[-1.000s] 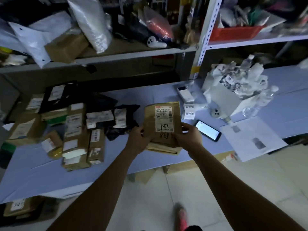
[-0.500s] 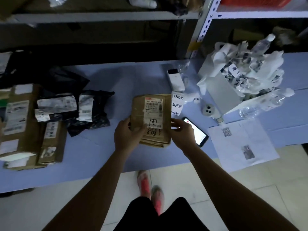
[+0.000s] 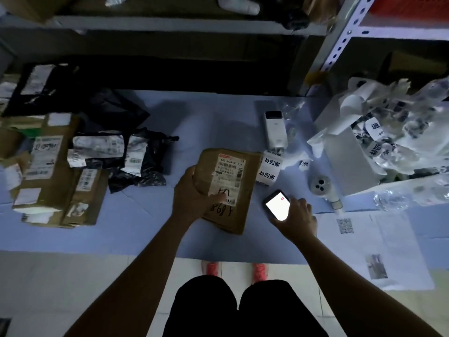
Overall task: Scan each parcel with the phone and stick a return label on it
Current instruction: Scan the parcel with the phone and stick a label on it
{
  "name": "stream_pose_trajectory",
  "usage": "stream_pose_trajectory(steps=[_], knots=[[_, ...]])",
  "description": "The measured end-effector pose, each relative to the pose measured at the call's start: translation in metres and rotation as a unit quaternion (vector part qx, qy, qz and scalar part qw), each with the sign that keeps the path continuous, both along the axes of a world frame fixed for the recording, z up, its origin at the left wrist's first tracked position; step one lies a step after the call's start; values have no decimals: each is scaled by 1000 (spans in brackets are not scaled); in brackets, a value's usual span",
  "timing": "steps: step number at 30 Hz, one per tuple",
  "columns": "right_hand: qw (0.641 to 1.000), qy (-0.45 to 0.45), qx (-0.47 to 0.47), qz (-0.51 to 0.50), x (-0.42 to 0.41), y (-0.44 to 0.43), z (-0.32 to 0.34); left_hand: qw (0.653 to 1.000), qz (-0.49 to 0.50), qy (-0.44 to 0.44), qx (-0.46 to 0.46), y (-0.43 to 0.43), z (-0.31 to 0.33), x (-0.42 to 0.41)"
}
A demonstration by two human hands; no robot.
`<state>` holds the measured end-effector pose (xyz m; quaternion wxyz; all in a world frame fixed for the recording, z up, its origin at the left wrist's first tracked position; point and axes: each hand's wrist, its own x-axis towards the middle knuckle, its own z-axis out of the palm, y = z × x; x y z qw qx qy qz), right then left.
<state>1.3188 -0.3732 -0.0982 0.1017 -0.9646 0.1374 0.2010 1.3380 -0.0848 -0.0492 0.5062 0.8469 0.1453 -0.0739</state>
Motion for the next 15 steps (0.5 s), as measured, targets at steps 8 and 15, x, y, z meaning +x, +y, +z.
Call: stream_pose_trajectory(steps=[8,15], knots=[[996,-6,80,44,6,-17,-4,994,97,38,42,-16,11,-35],[950,-63,299,-56,9,-11,23,993,95,65,25,-12,14,-59]])
